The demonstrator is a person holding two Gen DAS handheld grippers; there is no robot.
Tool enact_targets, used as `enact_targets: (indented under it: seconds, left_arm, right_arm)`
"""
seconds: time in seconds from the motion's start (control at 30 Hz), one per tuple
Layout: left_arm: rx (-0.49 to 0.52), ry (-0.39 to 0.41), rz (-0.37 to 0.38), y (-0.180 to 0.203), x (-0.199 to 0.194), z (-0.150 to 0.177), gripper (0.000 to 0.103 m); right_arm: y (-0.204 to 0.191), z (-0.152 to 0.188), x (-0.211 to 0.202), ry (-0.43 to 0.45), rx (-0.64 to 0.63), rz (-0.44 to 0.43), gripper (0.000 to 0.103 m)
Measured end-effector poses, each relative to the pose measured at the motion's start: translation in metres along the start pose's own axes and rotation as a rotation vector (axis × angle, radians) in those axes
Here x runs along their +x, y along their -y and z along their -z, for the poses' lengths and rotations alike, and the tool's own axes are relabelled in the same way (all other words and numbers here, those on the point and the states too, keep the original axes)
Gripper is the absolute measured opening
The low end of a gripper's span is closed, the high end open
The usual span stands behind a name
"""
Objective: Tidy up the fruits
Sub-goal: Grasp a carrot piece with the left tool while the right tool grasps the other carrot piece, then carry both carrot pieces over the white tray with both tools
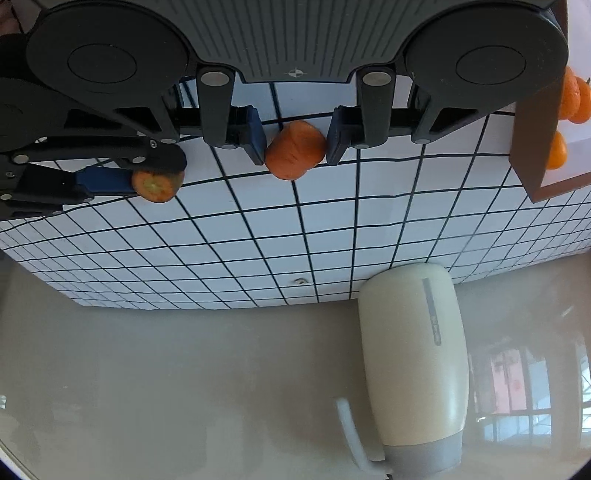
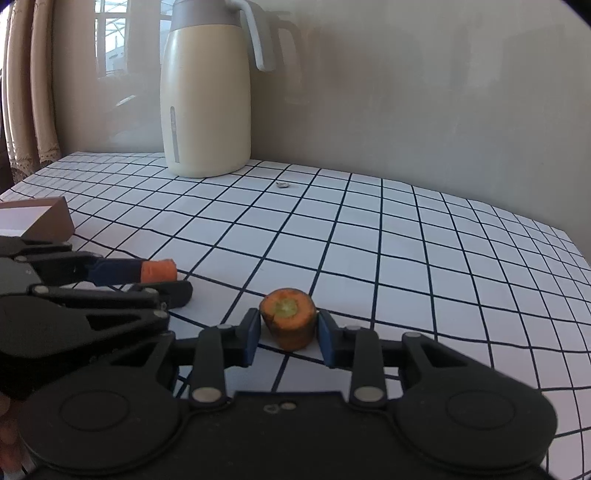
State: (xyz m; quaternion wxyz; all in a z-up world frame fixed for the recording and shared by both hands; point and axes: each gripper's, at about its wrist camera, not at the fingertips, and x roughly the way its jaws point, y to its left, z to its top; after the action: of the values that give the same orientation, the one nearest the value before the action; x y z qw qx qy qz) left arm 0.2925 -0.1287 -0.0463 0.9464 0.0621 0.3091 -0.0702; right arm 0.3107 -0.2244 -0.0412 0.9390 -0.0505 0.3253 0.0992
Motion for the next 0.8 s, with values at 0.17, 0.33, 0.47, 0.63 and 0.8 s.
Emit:
enact_targets:
  seconds: [0.17, 0.33, 0.47, 0.63, 0.8]
  left_arm:
    - [-0.001, 0.034, -0.002, 0.002, -0.014, -0.002, 0.036]
    - [-0.011, 0.071, 0.007, -0.002, -0.037, 0.000, 0.036]
    - [0.004, 0.132, -0.006, -0.008, -0.069, -0.001, 0.036]
    - [-0.015, 0.160, -0.026, -0.022, -0.106, 0.018, 0.036]
    - [-0.028, 0.173, -0.042, -0.034, -0.139, 0.040, 0.036]
  right_arm:
    - [0.002, -0.001, -0.014, 0.035, 0.004, 0.017, 0.024]
    - [-0.001, -0.001, -0.041, 0.080, 0.000, 0.020, 0.024]
    - [-0.007, -0.001, -0.069, 0.130, -0.006, 0.019, 0.024]
    - [-0.018, 0.004, -0.092, 0.163, 0.006, -0.001, 0.024]
    - [-0.041, 0.018, -0.119, 0.183, -0.011, -0.031, 0.024]
